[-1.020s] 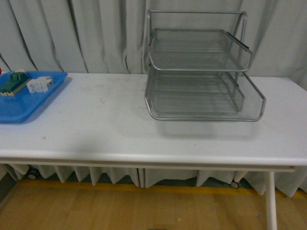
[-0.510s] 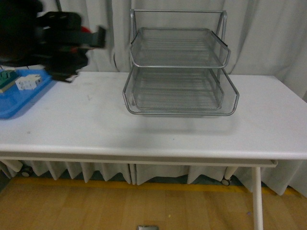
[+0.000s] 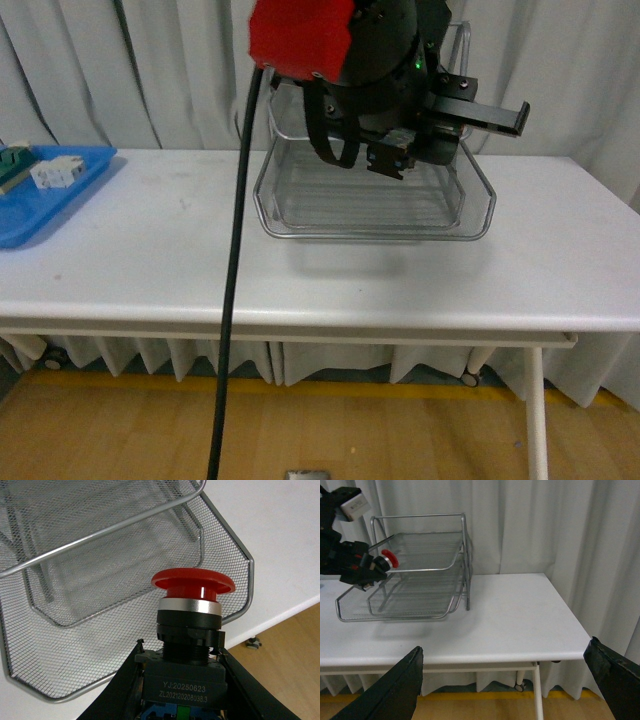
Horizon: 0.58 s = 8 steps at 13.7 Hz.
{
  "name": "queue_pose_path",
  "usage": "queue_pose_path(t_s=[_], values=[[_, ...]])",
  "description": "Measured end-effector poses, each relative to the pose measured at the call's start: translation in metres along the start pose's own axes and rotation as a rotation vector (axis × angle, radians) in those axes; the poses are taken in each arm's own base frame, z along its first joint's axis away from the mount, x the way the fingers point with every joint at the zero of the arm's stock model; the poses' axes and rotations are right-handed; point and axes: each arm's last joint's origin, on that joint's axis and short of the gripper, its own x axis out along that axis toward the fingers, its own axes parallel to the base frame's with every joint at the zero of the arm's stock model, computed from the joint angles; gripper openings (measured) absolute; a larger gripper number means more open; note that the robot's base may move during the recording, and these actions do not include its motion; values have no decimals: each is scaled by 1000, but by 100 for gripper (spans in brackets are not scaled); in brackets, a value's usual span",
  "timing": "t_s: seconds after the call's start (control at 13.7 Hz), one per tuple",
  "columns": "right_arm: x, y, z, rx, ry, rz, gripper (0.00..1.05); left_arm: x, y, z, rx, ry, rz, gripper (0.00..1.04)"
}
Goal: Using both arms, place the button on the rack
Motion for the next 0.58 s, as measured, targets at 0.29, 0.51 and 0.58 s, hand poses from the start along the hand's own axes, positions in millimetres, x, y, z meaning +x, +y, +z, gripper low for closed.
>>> queue_pose_path(t_s=[0.29,0.51,0.58], values=[[0,0,0,0,0,0,98,18,-2,4,13,29,4,36],[0,0,0,0,0,0,98,34,-2,7,21,53,15,36],[0,0,0,0,0,0,98,50,-2,8,25,87,21,36]])
